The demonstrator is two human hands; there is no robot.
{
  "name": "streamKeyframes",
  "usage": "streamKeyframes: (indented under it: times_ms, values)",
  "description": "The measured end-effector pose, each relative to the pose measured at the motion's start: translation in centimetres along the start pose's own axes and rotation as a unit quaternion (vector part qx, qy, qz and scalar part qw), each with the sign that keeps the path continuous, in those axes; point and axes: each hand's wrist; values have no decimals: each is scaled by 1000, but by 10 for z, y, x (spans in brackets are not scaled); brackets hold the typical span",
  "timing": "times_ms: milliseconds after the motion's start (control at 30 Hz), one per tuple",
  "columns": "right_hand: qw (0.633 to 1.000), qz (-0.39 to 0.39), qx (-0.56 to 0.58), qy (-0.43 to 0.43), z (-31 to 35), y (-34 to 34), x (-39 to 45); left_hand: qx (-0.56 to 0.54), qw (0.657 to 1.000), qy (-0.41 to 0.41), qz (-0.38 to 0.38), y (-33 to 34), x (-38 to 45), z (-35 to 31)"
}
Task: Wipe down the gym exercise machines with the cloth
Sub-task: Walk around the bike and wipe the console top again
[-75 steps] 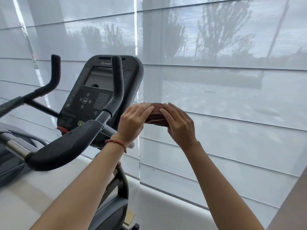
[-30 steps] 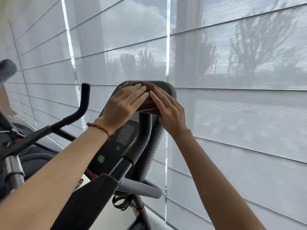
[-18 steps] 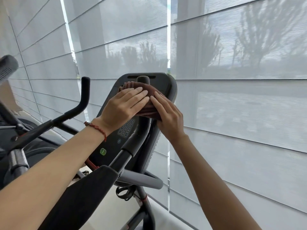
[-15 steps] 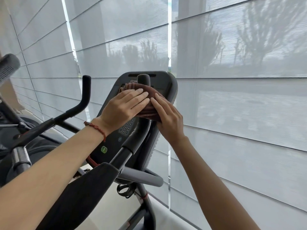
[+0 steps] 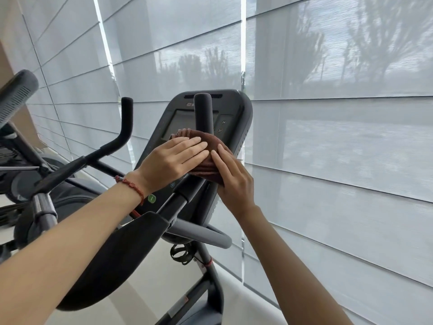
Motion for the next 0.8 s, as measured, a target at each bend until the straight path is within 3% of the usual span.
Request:
streamKeyframes:
  times_ms: [533, 800]
  values:
    - [1000, -9, -15, 17, 21, -5, -14, -33, 999, 24, 19, -5, -16, -4]
    - [996, -5, -92, -10, 37, -9, -14, -73, 997, 27, -7, -3, -29, 0]
Point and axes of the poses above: each hand's wrist, its own x-axis towards the middle knuckle, its own y-axis out of the palm, z = x × y, and after that the axes turned 5 degrees about -z, right-handed
